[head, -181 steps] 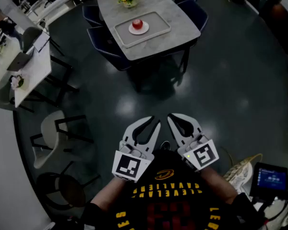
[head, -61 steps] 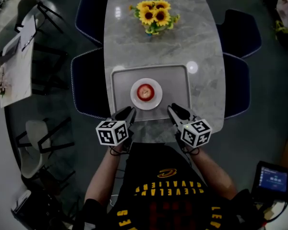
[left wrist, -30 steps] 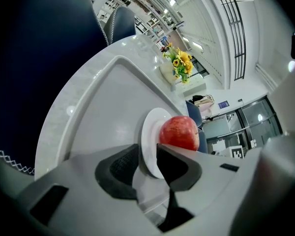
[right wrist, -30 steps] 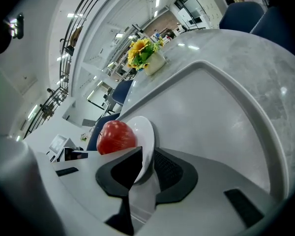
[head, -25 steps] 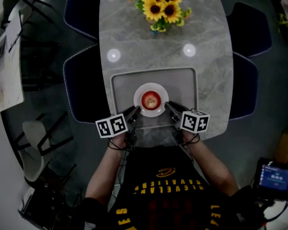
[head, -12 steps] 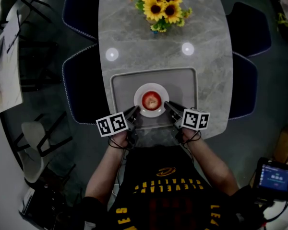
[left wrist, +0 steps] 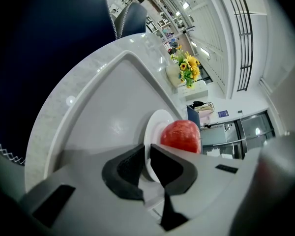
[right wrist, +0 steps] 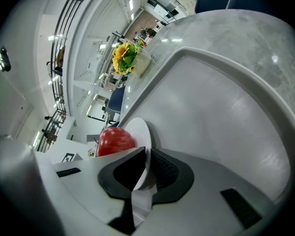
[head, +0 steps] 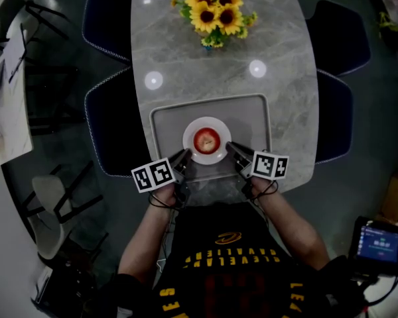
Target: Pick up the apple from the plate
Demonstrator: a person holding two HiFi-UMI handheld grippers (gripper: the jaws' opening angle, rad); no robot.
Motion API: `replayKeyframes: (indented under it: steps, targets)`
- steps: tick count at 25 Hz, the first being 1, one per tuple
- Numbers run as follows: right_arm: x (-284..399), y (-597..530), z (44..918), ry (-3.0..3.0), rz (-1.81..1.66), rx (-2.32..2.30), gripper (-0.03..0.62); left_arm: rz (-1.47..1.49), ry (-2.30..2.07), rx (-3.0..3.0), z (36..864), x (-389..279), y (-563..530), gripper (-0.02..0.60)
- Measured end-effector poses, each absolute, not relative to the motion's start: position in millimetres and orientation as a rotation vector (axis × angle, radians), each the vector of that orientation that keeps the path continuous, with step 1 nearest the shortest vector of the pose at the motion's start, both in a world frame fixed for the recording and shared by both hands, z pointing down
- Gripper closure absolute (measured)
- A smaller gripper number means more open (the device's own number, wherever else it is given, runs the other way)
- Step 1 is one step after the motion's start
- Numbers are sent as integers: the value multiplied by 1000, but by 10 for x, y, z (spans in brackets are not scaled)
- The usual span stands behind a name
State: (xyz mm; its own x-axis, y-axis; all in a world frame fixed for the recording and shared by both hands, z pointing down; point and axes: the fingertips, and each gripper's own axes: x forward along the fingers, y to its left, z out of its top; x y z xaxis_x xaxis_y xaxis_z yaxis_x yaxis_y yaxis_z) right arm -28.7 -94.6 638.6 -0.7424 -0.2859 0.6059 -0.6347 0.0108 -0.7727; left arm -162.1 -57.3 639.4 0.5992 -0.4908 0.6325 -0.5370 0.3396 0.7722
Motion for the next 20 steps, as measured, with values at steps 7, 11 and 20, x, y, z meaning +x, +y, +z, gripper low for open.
replayKeyframes:
  steps: [7,11,20]
  targets:
    - [-269,-952,6349,-2035,1808,956,556,51,-1002,1316,6350,-1604,-586,543]
    - [-257,-920,6312,-2038,1818,963,556,50,-996,1325,6299,-1595,-567,545]
    - [-199,-950,6232,-2056,1828,991,556,53,-979,1359,6182,-1546,-633,548]
